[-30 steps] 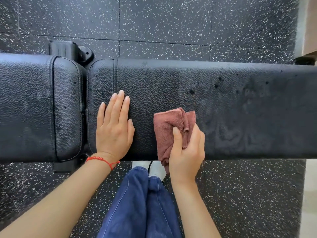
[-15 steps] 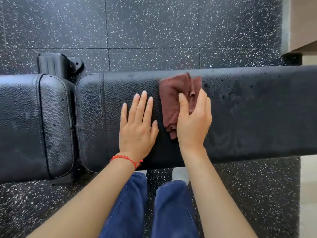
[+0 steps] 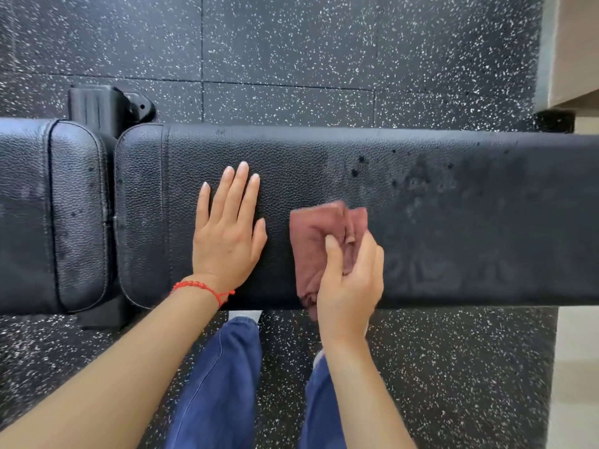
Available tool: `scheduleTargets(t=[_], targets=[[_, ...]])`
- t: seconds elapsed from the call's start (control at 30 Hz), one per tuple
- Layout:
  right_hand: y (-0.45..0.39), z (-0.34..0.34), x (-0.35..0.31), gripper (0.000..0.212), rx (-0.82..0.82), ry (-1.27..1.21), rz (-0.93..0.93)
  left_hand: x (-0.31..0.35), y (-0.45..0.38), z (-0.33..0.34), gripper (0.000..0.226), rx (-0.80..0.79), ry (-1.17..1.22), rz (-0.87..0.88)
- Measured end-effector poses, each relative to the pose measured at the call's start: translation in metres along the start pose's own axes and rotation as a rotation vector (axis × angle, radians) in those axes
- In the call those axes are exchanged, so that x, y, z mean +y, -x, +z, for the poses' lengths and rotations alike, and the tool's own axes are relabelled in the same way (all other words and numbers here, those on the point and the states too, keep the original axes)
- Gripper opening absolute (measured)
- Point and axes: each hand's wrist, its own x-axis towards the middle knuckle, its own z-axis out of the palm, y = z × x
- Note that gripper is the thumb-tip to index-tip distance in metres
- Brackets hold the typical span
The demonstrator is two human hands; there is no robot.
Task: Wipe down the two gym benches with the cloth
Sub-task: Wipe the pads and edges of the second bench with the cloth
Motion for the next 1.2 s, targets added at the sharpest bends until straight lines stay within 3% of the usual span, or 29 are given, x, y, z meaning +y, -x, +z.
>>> scheduleTargets(t=[0.17, 0.27, 0.43, 0.6, 0.73, 1.03, 1.2], targets=[[-0.090, 0.018, -0.014, 0.043, 0.164, 0.023, -0.082, 0.009, -0.002, -0.002, 0.053, 0.040, 0.045, -0.062], [-0.107, 0.023, -0.010, 0.046, 0.140, 0.057, -0.154, 0.030, -0.006, -0.001, 0.052, 0.078, 0.073, -0.091], [-0.083, 0.007, 0.002, 0.052, 0.069, 0.066, -0.137, 0.073, -0.010, 0.007, 0.053, 0.050, 0.112, -0.052], [-0.017, -0.037, 0.038, 0.049, -0.029, 0.069, -0.050, 0.073, -0.008, 0.015, 0.056, -0.007, 0.009, -0.019], [0.001, -0.052, 0.051, 0.058, -0.054, 0.101, -0.003, 0.075, -0.007, 0.016, 0.056, 0.010, 0.011, -0.037], [-0.122, -0.016, 0.014, 0.045, 0.166, 0.037, -0.102, 0.076, -0.008, 0.016, 0.056, 0.029, 0.023, -0.037], [-0.130, -0.019, 0.024, 0.047, 0.145, 0.086, -0.173, 0.076, -0.008, 0.016, 0.055, 0.025, 0.022, -0.040]])
